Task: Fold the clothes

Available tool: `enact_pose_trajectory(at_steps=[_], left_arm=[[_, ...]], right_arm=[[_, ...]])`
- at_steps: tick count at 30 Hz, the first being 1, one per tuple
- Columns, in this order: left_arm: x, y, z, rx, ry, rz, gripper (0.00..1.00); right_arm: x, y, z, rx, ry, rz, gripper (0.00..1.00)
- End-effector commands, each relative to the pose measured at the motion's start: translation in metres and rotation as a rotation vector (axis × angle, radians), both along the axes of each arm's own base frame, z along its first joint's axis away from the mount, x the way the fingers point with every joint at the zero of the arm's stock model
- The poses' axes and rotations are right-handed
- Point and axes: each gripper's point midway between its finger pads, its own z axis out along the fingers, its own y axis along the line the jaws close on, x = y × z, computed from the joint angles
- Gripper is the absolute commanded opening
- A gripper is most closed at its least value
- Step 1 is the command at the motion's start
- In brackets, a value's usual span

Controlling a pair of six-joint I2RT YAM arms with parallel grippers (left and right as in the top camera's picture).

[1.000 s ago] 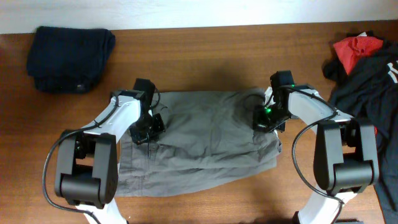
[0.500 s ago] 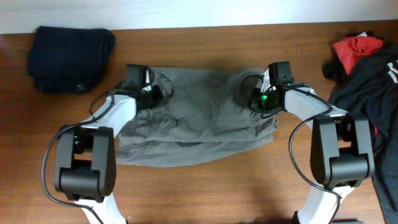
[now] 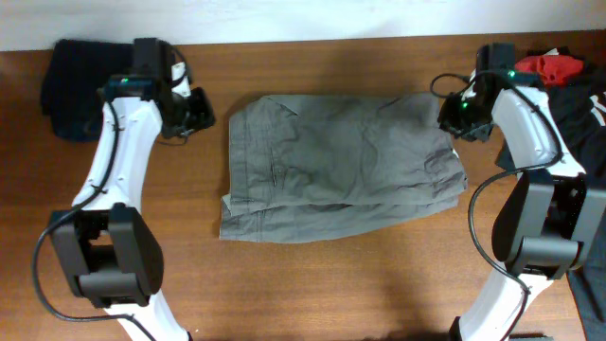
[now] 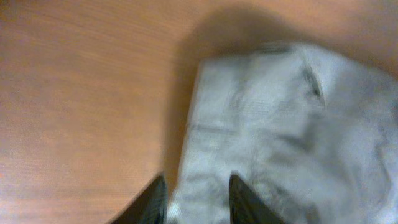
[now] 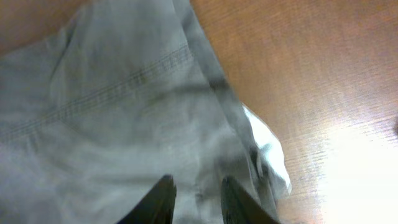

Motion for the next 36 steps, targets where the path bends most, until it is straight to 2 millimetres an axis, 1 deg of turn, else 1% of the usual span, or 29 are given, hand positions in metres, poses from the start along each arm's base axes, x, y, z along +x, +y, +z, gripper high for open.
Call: enact_pose_trajectory(at_steps=[1, 2, 3, 4, 5, 7, 8, 12, 14, 17, 18, 19, 20, 21, 22, 23, 24, 25, 28, 30, 31, 34, 36], left_arm=[[-0.052, -0.037, -0.012, -0.031, 0.219, -0.081, 0.48], [-0.066, -0.041, -0.016, -0.027, 0.271, -0.093, 0.61], [-0.081, -0.046, -0.022, -0.022, 0.333, -0.107, 0.67], [-0.101, -0.051, -0.032, -0.015, 0.411, -0.105, 0.7], [-0.108, -0.054, -0.038, -0.014, 0.445, -0.086, 0.72], [-0.119, -0.056, -0.049, -0.012, 0.487, -0.062, 0.73], [-0.122, -0.056, -0.054, -0.01, 0.496, -0.065, 0.73], [-0.137, -0.053, -0.103, -0.004, 0.51, -0.066, 0.73], [-0.138, -0.053, -0.109, -0.003, 0.502, -0.081, 0.73], [-0.135, -0.052, -0.112, 0.005, 0.483, -0.103, 0.72], [-0.133, -0.052, -0.113, 0.008, 0.47, -0.113, 0.69], [-0.131, -0.051, -0.113, 0.016, 0.463, -0.112, 0.6], [-0.13, -0.051, -0.113, 0.016, 0.457, -0.112, 0.5], [-0.128, -0.051, -0.113, 0.015, 0.45, -0.112, 0.36], [-0.127, -0.052, -0.113, 0.014, 0.444, -0.112, 0.26], [-0.126, -0.052, -0.113, 0.014, 0.44, -0.112, 0.12], [-0.125, -0.051, -0.113, 0.015, 0.44, -0.11, 0.04], [-0.125, -0.05, -0.113, 0.018, 0.442, -0.108, 0.01], [-0.128, -0.042, -0.11, 0.018, 0.464, -0.087, 0.01], [-0.129, -0.035, -0.099, 0.016, 0.488, -0.067, 0.01], [-0.126, -0.032, -0.09, 0.014, 0.49, -0.062, 0.01], [-0.116, -0.031, -0.068, 0.016, 0.463, -0.093, 0.01], [-0.113, -0.032, -0.056, 0.016, 0.461, -0.098, 0.01]], right_arm=[[-0.003, 0.0, 0.014, -0.014, 0.021, 0.009, 0.35], [-0.011, 0.002, 0.012, -0.005, 0.055, 0.011, 0.49], [-0.015, 0.003, 0.012, 0.003, 0.07, 0.012, 0.57], [-0.024, 0.005, 0.01, 0.011, 0.105, 0.012, 0.75], [-0.028, 0.006, 0.01, 0.014, 0.121, 0.013, 0.82], [-0.033, 0.007, 0.009, 0.019, 0.144, 0.013, 0.86], [-0.035, 0.007, 0.009, 0.021, 0.153, 0.013, 0.86], [-0.038, 0.008, 0.008, 0.023, 0.165, 0.014, 0.87], [-0.04, 0.008, 0.008, 0.024, 0.171, 0.014, 0.87], [-0.041, 0.008, 0.008, 0.024, 0.174, 0.014, 0.87], [-0.041, 0.008, 0.008, 0.025, 0.176, 0.014, 0.87], [-0.042, 0.008, 0.008, 0.025, 0.18, 0.014, 0.87], [-0.042, 0.008, 0.008, 0.025, 0.181, 0.014, 0.87], [-0.043, 0.008, 0.008, 0.025, 0.183, 0.013, 0.87], [-0.043, 0.008, 0.008, 0.026, 0.186, 0.013, 0.87], [-0.044, 0.008, 0.008, 0.026, 0.189, 0.014, 0.87], [-0.045, 0.009, 0.008, 0.026, 0.191, 0.014, 0.87], [-0.046, 0.009, 0.008, 0.027, 0.195, 0.013, 0.87], [-0.048, 0.009, 0.008, 0.028, 0.203, 0.013, 0.86], [-0.047, 0.009, 0.008, 0.028, 0.201, 0.013, 0.86], [-0.047, 0.009, 0.008, 0.028, 0.2, 0.013, 0.86], [-0.046, 0.009, 0.008, 0.027, 0.197, 0.013, 0.87], [-0.046, 0.008, 0.008, 0.025, 0.195, 0.013, 0.87]])
